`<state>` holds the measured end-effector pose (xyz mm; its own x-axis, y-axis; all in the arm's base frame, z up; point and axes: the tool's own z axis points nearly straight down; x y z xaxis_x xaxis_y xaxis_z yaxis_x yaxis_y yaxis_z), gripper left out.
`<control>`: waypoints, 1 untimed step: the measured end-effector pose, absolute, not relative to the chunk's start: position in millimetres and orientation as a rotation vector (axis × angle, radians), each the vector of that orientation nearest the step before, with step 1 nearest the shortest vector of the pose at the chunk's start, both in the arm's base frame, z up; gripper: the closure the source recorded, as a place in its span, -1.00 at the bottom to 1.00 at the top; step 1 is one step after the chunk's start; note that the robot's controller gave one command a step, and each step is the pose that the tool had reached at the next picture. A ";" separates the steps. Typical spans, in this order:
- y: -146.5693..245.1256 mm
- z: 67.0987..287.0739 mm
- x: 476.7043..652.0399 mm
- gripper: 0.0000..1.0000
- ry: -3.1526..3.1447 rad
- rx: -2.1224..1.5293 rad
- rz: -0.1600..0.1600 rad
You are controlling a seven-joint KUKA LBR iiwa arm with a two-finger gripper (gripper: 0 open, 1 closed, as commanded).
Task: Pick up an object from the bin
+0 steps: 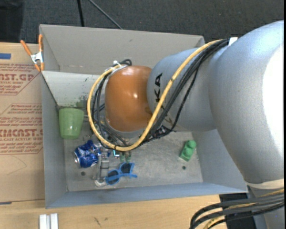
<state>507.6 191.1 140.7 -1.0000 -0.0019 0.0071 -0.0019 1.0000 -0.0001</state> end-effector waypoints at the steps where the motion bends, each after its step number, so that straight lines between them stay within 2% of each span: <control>1: 191.1 66.5 537.7 -1.00 -3.137 0.103 0.001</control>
Offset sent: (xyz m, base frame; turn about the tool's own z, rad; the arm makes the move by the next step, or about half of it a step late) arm 0.0308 0.0000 -0.0694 -0.0630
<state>537.7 191.1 66.5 -0.9978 -0.0657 0.0031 -0.0657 0.9978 -0.0008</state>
